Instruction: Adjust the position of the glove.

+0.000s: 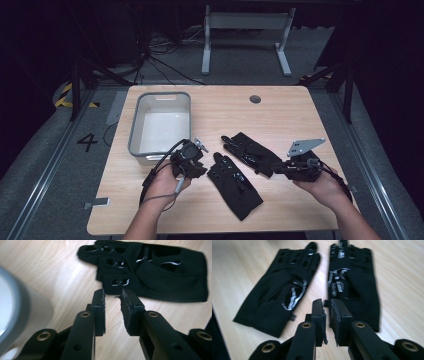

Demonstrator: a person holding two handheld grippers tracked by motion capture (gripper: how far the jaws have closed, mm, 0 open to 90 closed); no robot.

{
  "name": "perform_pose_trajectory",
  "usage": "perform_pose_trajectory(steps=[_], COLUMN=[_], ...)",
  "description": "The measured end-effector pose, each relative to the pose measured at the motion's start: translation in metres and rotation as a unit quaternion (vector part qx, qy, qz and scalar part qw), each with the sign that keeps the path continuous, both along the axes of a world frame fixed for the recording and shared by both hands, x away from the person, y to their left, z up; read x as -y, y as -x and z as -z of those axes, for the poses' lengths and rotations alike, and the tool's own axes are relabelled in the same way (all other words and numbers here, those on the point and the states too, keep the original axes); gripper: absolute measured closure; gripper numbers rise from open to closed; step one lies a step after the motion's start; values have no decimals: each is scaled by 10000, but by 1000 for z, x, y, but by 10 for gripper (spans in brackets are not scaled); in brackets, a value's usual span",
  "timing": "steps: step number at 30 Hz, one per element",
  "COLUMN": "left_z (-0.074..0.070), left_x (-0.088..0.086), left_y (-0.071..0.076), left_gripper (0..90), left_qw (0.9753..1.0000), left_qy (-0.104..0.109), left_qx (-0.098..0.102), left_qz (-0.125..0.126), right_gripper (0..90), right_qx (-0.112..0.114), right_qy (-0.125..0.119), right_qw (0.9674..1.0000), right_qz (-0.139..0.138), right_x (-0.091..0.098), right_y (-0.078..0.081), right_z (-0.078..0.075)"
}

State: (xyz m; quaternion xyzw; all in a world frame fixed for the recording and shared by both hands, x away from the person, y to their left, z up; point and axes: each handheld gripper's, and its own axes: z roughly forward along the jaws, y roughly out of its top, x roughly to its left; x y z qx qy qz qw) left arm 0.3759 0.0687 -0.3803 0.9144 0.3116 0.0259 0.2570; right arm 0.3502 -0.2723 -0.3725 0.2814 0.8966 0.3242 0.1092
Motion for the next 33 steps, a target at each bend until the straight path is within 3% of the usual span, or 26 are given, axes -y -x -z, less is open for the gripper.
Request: perform_pose_trajectory(steps=[3,9,12,14,20,21,30,33], left_z=[3,26,31,36,41,42,43,44], left_x=[4,29,31,30,30,31,32,32], left_y=[-2,-8,-13,-16,-21,-21,-22,-23], left_gripper=[760,772,720,703,676,666,643,641], left_qw=[10000,9993,9988,9983,9978,9976,9971,9969], left_qy=[57,-261,-172,-291,-251,-279,-274,-335], left_qx=[-65,-271,-468,-508,-604,-627,-699,-702], left_qz=[-37,70,10,-73,-104,-80,-87,-121], right_gripper=[781,766,756,749,708,694,623,581], right_qx=[-61,-311,-428,-465,-635,-667,-915,-919], right_qy=[32,208,287,305,319,357,477,639], right_qw=[9999,9982,9967,9964,9952,9940,9915,9909], right_qz=[-119,-475,-627,-641,-674,-790,-790,-748], right_x=[-8,-28,-32,-35,-38,-41,-50,-53], right_y=[3,12,14,15,18,19,21,19], right_z=[3,16,22,25,30,34,45,54])
